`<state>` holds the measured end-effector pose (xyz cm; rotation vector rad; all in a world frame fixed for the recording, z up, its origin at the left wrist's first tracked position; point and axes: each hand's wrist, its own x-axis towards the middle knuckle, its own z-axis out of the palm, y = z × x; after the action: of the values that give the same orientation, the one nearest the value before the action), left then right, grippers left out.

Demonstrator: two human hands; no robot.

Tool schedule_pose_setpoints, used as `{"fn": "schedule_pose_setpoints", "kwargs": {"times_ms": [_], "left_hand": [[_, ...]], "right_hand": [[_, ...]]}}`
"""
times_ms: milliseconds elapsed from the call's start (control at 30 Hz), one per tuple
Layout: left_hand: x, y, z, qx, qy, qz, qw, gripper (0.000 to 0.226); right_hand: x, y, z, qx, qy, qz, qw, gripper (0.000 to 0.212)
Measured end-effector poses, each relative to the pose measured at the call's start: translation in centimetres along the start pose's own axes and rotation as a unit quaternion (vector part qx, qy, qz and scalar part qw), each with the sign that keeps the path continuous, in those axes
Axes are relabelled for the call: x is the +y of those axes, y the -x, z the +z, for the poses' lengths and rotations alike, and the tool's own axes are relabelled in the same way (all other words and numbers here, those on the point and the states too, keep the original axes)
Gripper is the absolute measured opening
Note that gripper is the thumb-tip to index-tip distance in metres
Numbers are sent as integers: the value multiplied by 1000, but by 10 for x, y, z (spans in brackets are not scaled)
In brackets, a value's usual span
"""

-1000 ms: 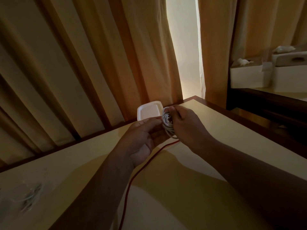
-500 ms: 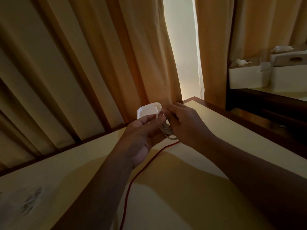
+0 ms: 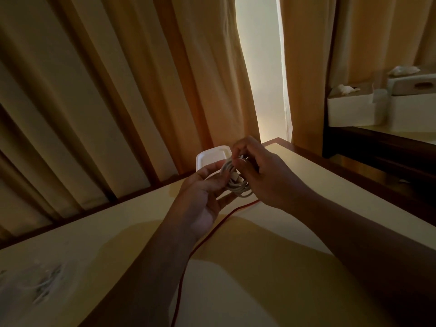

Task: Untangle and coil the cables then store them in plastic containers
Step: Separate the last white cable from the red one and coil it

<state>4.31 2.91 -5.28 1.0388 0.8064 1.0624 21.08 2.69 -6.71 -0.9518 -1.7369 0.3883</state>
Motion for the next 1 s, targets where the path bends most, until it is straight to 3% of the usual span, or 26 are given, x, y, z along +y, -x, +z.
{"fn": "schedule_pose_setpoints", "kwargs": {"times_ms": [333,600,733,900,1000], "left_hand": [[8,-3,-9,-46,-179,-2,983,53],[1,-2,-5,-74,-72,0,995,43],[-1,-4,-6,-77,-64,-6,995,58],[-7,-5,-7,-79,-160,29,984,78],[-10,-5,-7,-59,-288,113,949,64]], "right_hand": [[0,2,4,-15,18,-16,1000,21],[3,-1,6,10,31,-16,999,17],[6,0,5,3,32,0,999,19],[6,-1,7,5,45,28,999,18],[7,-2,6,30,27,61,997,17]]}}
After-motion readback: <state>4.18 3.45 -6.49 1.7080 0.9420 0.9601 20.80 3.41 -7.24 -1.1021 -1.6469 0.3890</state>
